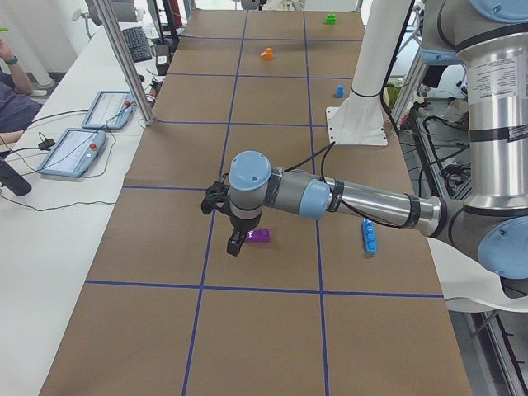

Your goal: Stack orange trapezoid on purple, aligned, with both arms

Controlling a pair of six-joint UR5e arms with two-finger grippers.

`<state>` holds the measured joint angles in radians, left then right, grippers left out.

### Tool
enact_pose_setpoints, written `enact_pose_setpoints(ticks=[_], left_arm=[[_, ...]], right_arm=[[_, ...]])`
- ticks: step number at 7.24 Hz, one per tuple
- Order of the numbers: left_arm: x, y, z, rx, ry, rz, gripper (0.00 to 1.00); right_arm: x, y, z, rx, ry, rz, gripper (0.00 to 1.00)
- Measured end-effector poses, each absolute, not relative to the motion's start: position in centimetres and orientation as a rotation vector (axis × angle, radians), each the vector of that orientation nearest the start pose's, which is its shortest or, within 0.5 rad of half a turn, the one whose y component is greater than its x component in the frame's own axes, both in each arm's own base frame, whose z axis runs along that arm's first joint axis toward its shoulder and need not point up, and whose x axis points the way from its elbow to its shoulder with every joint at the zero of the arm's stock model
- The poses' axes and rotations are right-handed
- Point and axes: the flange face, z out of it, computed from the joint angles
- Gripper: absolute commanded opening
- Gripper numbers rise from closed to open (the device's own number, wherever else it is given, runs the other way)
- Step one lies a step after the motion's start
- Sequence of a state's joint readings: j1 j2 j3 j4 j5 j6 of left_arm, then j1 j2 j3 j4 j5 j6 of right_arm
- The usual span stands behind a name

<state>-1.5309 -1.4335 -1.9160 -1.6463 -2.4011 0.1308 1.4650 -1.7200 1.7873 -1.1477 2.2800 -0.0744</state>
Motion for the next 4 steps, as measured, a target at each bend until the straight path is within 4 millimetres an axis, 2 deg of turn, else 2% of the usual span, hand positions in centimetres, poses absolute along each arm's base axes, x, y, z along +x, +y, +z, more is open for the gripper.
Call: enact_pose_setpoints(ticks=[3, 4], left_arm=[[-4.0, -45.0, 51.7, 0.393, 0.831, 0.219, 1.0], [-3.1, -45.1, 51.3, 0.419, 0.844, 0.228, 1.0]], right_arm=[[1.5, -45.8, 58.0, 0.514, -0.773, -0.328, 1.0], [1.0, -46.4, 57.3, 0.53, -0.789, -0.344, 1.0]])
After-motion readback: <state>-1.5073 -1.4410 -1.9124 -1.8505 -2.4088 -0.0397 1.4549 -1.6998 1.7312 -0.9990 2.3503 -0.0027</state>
